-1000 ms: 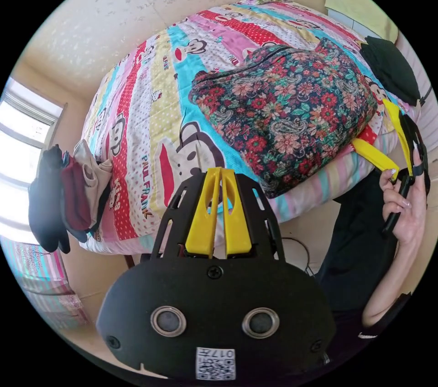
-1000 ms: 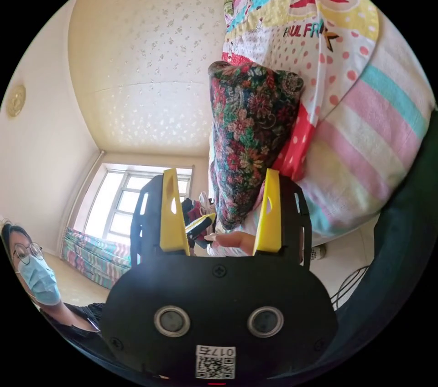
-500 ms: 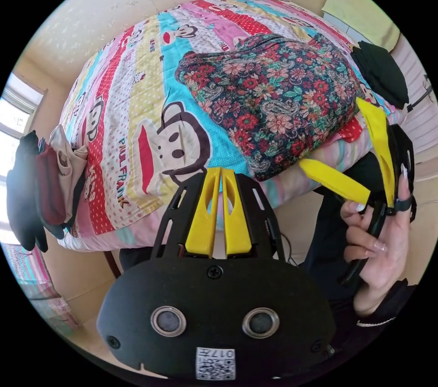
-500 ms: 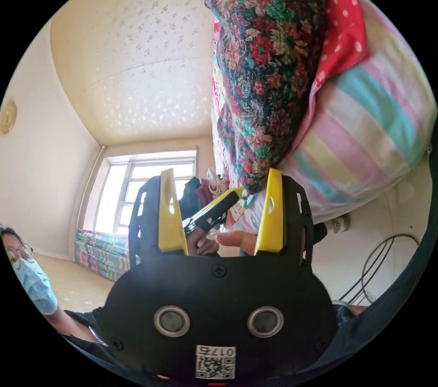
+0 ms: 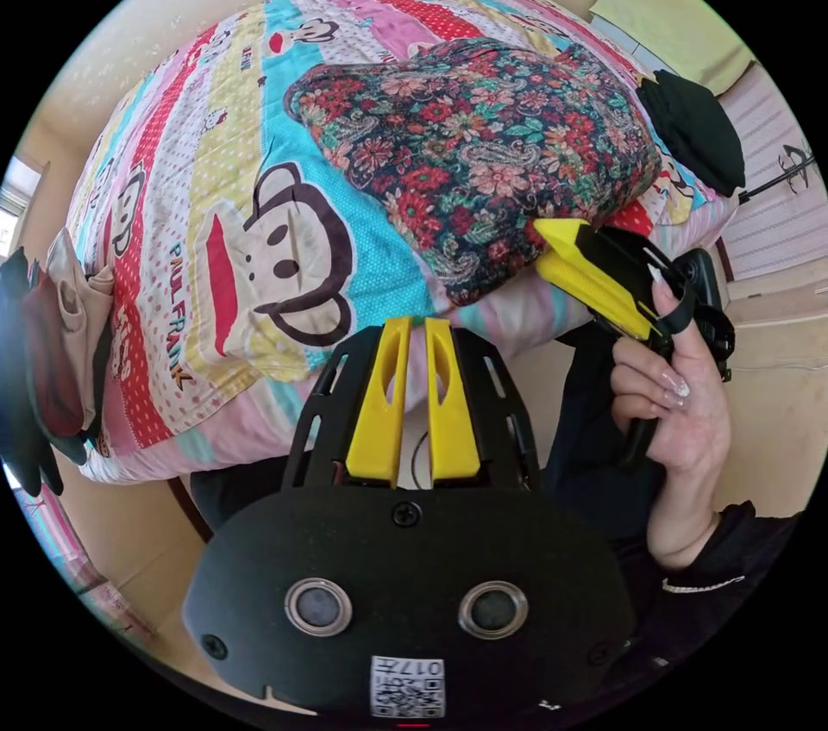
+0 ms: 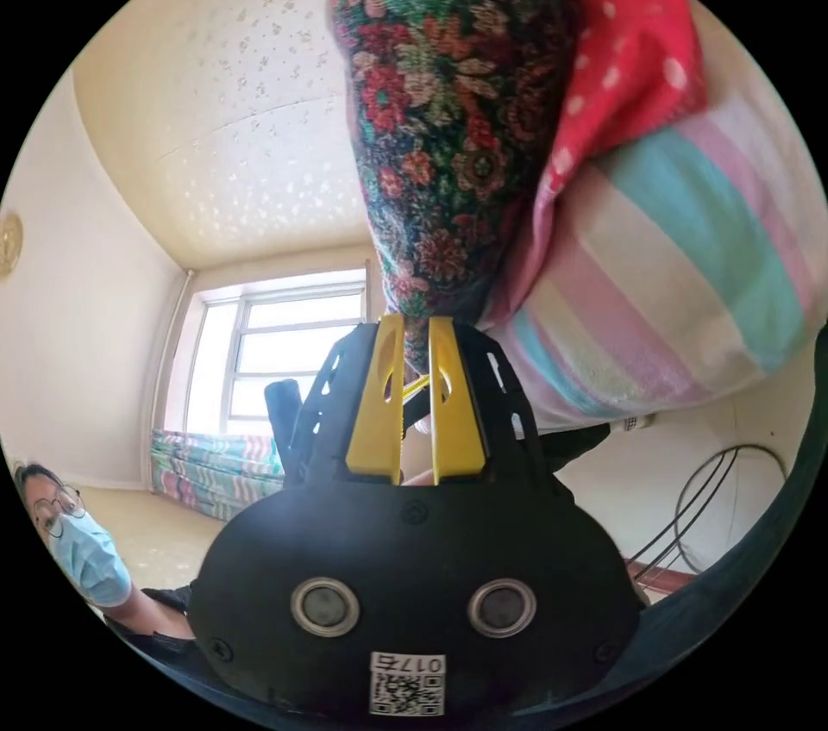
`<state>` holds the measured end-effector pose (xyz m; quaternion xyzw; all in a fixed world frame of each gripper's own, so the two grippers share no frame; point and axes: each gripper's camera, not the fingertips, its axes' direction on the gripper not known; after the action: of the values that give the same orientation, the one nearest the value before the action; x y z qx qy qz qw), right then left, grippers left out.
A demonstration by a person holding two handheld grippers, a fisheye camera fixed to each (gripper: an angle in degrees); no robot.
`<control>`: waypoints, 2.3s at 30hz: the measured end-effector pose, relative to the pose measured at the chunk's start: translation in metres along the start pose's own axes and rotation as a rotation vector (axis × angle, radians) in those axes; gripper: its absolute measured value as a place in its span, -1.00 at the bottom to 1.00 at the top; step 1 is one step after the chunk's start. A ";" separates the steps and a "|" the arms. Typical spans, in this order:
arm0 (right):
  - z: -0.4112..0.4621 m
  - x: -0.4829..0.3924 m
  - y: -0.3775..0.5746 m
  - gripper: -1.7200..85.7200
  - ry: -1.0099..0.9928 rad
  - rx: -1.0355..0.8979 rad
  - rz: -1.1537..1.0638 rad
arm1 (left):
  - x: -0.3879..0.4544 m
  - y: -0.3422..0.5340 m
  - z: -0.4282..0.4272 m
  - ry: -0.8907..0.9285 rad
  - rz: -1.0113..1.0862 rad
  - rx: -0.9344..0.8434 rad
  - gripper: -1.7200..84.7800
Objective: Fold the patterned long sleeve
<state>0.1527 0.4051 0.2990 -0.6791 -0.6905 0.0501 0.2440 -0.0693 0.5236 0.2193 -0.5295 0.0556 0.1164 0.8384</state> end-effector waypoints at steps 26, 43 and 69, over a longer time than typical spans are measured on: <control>-0.045 -0.015 -0.039 -0.72 -0.206 0.153 -0.050 | 0.047 -0.006 -0.089 -0.034 -0.075 0.270 -0.95; -0.014 0.011 -0.141 -0.30 -0.222 0.295 0.100 | 0.053 0.000 -0.143 -0.006 -0.091 0.313 -0.97; -0.014 0.071 -0.203 -0.59 -0.385 0.233 0.029 | -0.031 0.102 -0.169 0.456 -0.293 0.337 -0.82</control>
<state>-0.0239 0.4553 0.4120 -0.6342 -0.7039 0.2618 0.1839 -0.1203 0.4091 0.0639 -0.3982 0.1838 -0.1382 0.8880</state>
